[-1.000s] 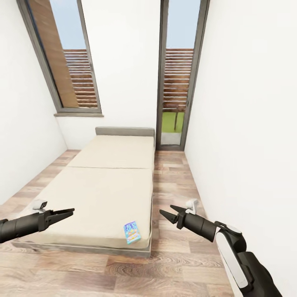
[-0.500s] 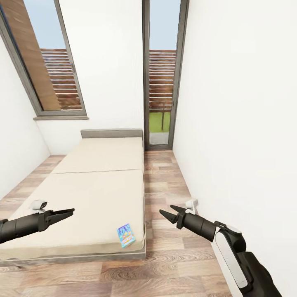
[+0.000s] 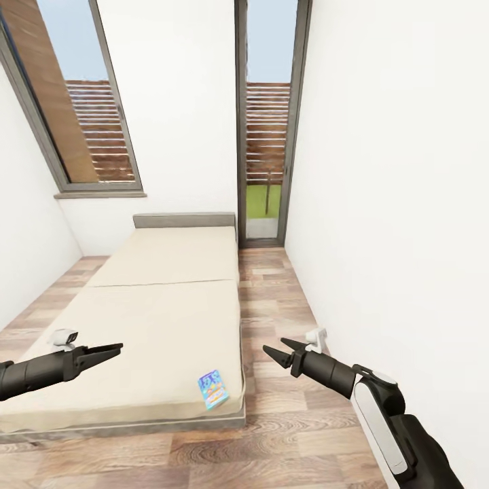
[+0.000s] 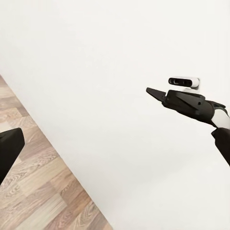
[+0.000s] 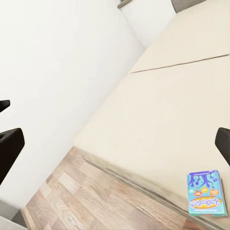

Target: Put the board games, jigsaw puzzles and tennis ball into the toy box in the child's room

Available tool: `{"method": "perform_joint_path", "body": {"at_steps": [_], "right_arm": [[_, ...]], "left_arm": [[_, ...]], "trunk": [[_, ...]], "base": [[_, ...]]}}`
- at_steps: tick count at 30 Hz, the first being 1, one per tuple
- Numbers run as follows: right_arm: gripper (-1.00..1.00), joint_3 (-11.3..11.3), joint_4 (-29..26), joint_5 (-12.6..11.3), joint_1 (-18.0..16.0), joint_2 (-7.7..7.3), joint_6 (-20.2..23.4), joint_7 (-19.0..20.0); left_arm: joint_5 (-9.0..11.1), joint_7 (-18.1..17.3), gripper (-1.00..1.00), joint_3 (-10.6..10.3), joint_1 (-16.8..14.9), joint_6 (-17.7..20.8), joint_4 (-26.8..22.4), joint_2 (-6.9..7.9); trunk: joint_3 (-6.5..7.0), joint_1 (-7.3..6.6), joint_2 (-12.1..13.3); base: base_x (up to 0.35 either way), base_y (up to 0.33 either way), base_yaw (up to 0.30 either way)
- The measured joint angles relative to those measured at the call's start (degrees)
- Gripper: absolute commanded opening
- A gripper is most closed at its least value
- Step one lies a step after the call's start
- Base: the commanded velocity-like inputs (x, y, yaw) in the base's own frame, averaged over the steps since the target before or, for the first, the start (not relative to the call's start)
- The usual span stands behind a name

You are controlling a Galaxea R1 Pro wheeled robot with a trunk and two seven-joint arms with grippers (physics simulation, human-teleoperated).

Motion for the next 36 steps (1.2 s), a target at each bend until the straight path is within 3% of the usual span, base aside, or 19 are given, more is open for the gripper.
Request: {"method": "perform_joint_path", "body": {"at_steps": [19,36], "right_arm": [[1.0,0.1,0.0,0.1,0.0,0.0,0.0,0.0],[1.0,0.1,-0.1,0.2,0.0,0.02,0.0,0.0]], "left_arm": [[0.0,0.0,1.0,-0.1,0.0,0.1,0.0,-0.18],[0.0,0.0,1.0,0.0,0.0,0.3,0.0,-0.02]], "trunk": [[0.0,0.0,0.0],[0.0,0.0,0.0]], "base": [[0.064,-0.123,0.003],[0.082,-0.093,0.132]]}}
